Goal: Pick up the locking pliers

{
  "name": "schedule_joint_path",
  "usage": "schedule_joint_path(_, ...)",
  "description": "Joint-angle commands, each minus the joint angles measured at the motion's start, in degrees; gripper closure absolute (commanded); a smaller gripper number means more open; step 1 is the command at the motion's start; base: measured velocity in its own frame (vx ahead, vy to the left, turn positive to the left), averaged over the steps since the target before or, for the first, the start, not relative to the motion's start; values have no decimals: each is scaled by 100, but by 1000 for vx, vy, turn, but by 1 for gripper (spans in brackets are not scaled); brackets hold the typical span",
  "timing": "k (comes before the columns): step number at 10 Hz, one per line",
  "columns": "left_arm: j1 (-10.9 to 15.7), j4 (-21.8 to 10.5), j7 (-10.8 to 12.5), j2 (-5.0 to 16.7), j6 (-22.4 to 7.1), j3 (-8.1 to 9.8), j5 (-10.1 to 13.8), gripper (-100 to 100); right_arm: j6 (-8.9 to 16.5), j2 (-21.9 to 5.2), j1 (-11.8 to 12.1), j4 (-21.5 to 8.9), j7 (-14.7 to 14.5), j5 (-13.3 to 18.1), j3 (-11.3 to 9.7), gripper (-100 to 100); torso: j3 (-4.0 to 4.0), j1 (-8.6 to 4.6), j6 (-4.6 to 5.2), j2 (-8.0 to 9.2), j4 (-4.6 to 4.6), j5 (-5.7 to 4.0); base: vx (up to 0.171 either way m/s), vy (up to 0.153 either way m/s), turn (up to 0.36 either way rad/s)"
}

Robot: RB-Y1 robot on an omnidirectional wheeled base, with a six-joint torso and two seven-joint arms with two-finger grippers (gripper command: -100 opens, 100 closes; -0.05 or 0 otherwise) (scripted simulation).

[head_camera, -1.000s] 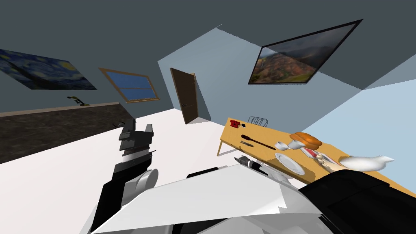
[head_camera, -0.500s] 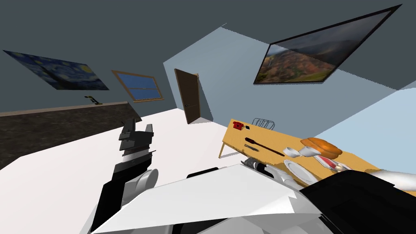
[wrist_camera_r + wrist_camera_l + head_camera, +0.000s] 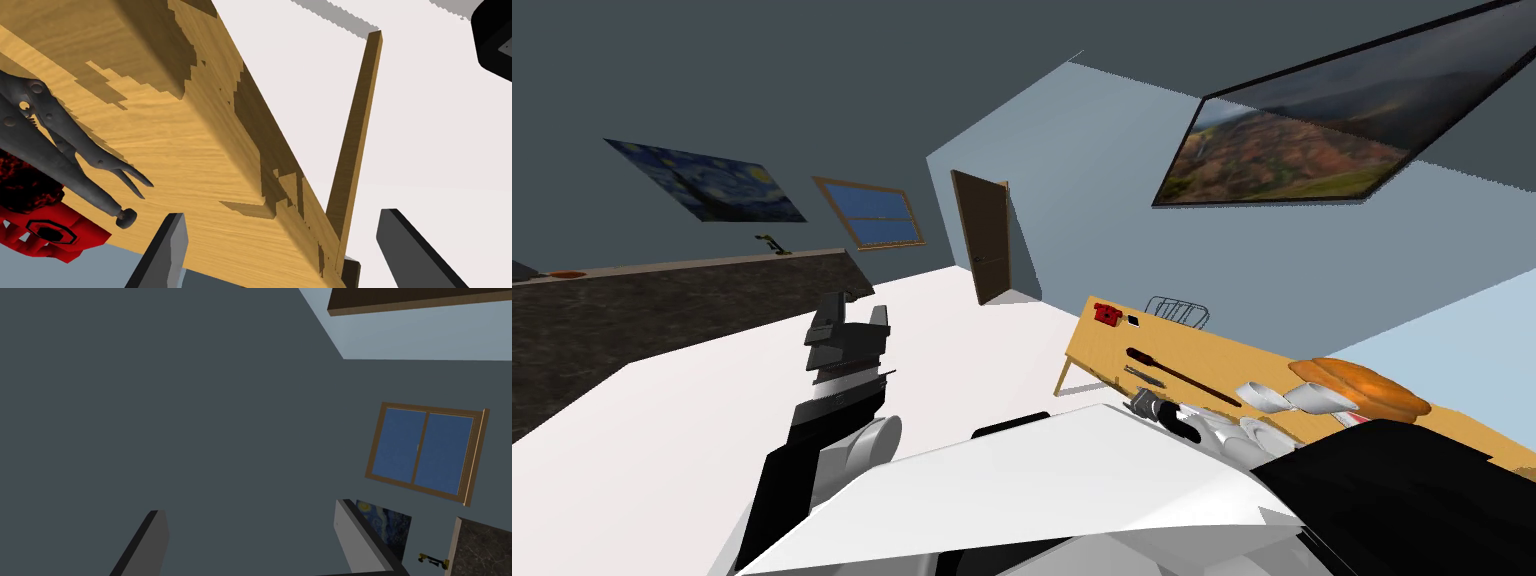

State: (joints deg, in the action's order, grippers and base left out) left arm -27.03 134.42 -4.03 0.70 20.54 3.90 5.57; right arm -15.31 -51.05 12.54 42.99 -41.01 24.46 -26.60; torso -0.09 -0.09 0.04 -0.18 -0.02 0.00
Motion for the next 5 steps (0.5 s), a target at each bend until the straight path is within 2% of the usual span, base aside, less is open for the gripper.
schedule_joint_path(1,0,0,0,0,0,0,0,0,-2,6,-108,-286,-132,69,-31,-100,0,0,0,0,0,0,42,-15,47)
schedule_joint_path(2,0,0,0,0,0,0,0,0,-2,6,-108,-288,-132,69,-31,-100,2,-1,4,4,0,-1,15,-10,-21)
schedule_joint_path(3,0,0,0,0,0,0,0,0,47,-77,-180,-473,-311,176,-87,-100,6,1,5,12,2,-2,26,-9,111)
schedule_joint_path(5,0,0,0,0,0,0,0,0,132,-213,-299,-878,-623,362,-193,-100,-1,-5,0,-3,0,-1,82,-34,150)
